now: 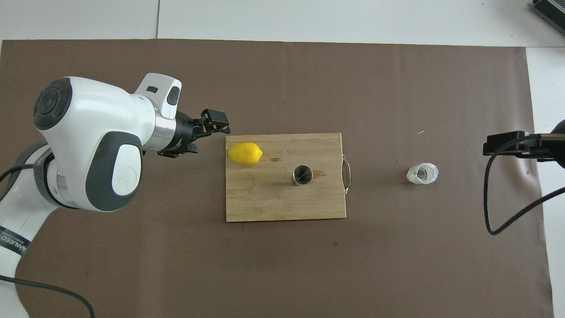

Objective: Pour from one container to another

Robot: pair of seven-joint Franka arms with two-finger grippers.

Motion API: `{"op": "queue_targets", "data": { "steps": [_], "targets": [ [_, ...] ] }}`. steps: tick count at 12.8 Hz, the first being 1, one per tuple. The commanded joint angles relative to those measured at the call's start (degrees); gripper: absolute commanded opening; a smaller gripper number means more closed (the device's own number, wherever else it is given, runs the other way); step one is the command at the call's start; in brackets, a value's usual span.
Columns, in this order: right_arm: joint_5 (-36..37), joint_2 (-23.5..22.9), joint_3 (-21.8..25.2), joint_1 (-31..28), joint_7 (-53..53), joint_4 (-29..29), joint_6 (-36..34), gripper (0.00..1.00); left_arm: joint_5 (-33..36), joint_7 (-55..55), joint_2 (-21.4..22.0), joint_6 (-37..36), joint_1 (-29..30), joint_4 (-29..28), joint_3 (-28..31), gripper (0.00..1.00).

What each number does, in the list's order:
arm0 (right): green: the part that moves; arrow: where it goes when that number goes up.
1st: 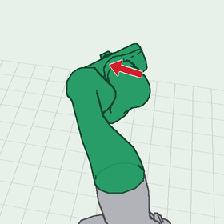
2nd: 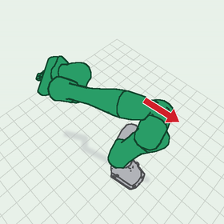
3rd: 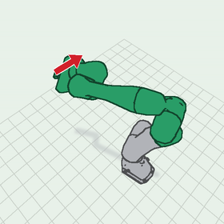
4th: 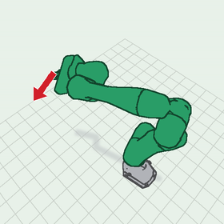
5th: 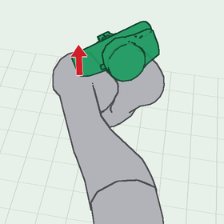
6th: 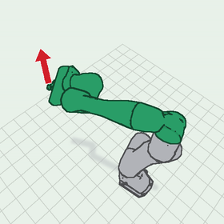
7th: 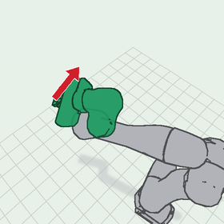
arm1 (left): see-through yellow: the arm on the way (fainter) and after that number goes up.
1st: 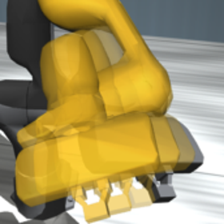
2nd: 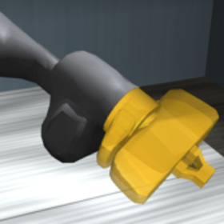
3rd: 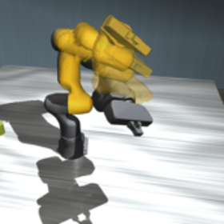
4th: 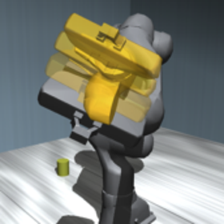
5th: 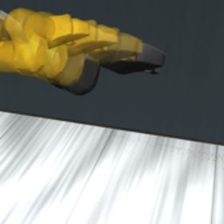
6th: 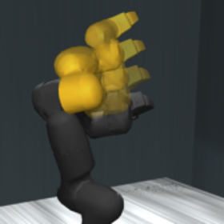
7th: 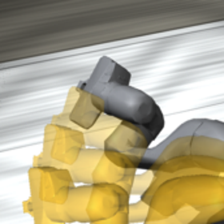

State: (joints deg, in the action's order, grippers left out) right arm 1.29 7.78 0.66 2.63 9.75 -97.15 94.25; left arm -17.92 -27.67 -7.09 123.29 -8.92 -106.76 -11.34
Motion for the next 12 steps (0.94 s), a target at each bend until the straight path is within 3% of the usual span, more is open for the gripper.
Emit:
{"op": "queue_targets", "data": {
  "steps": [1,3,5,7,10,12],
  "targets": [
    [-1.20,0.92,0.05,-1.39,-0.34,0.12,-0.56,1.00,7.62,8.04,1.81,-5.84,2.59,2.42,-0.17,1.00],
    [-1.20,1.01,-0.04,-1.22,-0.60,0.03,-0.91,1.00,14.46,9.82,3.39,-10.24,3.64,5.32,0.70,1.00],
    [-1.20,2.84,-0.04,-0.78,-4.35,-3.37,-1.35,1.00,15.37,11.48,6.37,-17.08,3.56,6.82,3.85,1.00],
    [-1.37,3.91,0.05,-1.31,-22.84,-7.69,-0.04,1.00,15.46,15.00,8.31,-24.20,4.08,9.36,4.74,1.00],
    [-1.37,3.91,0.05,-1.31,-37.29,-13.31,6.80,1.00,15.37,15.10,8.41,-32.39,7.24,14.64,5.36,1.00],
    [-3.47,4.34,0.22,-1.40,-56.15,-19.71,15.13,1.00,15.72,15.88,8.32,-38.35,7.51,18.41,5.80,1.00]
  ]
}}
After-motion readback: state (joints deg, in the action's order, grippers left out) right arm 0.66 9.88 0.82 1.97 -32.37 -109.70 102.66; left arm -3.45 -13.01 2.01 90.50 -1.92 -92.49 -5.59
